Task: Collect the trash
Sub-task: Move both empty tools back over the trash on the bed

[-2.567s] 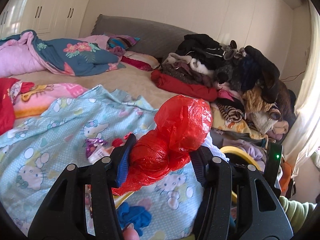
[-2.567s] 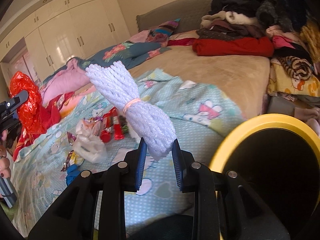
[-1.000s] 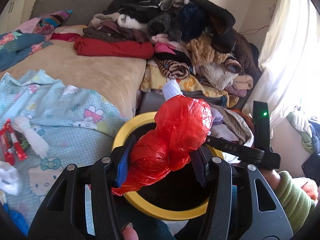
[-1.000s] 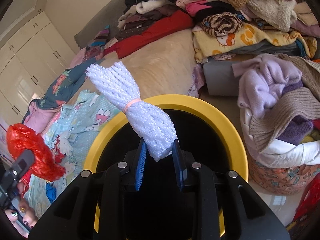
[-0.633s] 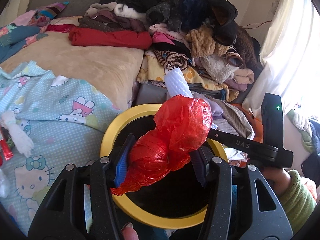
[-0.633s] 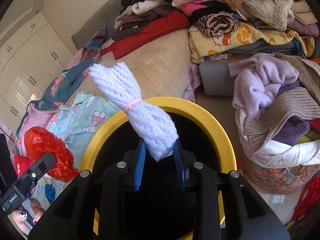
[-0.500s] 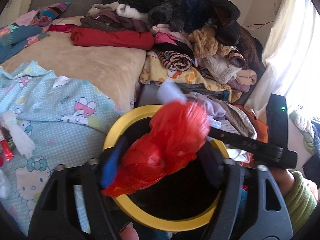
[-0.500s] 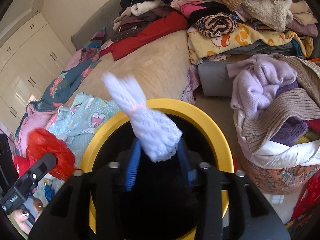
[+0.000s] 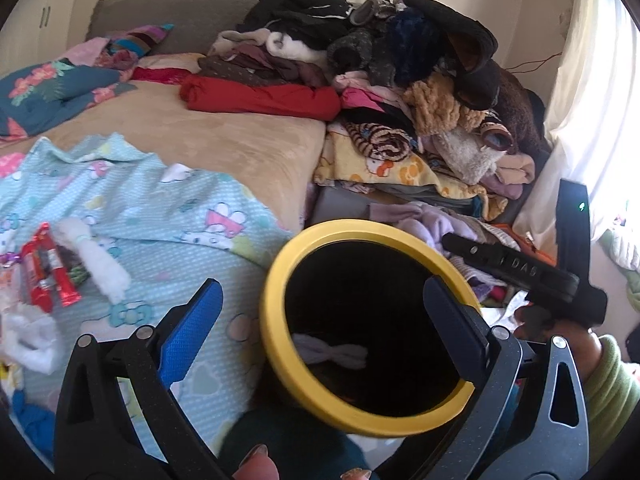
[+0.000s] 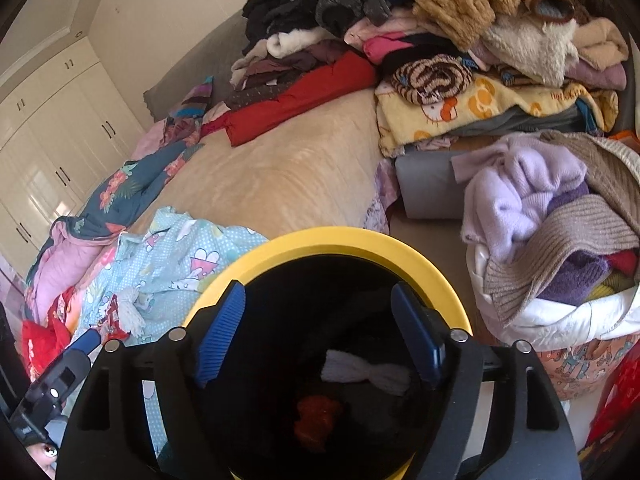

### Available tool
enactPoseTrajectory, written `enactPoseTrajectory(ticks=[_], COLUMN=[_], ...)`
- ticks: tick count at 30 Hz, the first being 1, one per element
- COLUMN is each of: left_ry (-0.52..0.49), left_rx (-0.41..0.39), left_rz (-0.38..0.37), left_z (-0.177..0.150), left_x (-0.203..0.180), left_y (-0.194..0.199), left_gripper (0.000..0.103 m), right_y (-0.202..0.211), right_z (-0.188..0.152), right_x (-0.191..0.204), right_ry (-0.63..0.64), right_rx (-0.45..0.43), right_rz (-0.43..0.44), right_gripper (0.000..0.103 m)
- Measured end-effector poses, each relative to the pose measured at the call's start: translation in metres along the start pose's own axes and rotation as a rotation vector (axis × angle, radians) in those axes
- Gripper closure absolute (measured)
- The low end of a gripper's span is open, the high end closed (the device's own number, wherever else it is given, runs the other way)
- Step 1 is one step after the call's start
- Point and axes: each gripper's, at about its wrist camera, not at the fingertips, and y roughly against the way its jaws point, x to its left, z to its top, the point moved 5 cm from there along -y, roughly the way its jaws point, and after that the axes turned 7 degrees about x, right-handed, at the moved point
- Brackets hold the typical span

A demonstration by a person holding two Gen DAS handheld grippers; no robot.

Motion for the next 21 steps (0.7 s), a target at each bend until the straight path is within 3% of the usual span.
enactPoseTrajectory(ticks=[21], left_ry=[0.027], left_rx=[-0.146], left_rz=[0.125], left_z=[0.008], left_x=[0.05], left_y=[0.065], left_gripper=[0.011], right_y=[0.028], right_z=[-0.003], right_x=[0.086], right_ry=[0.182], right_rx=[-0.156], right_rz=[0.051], right_gripper=[0.019])
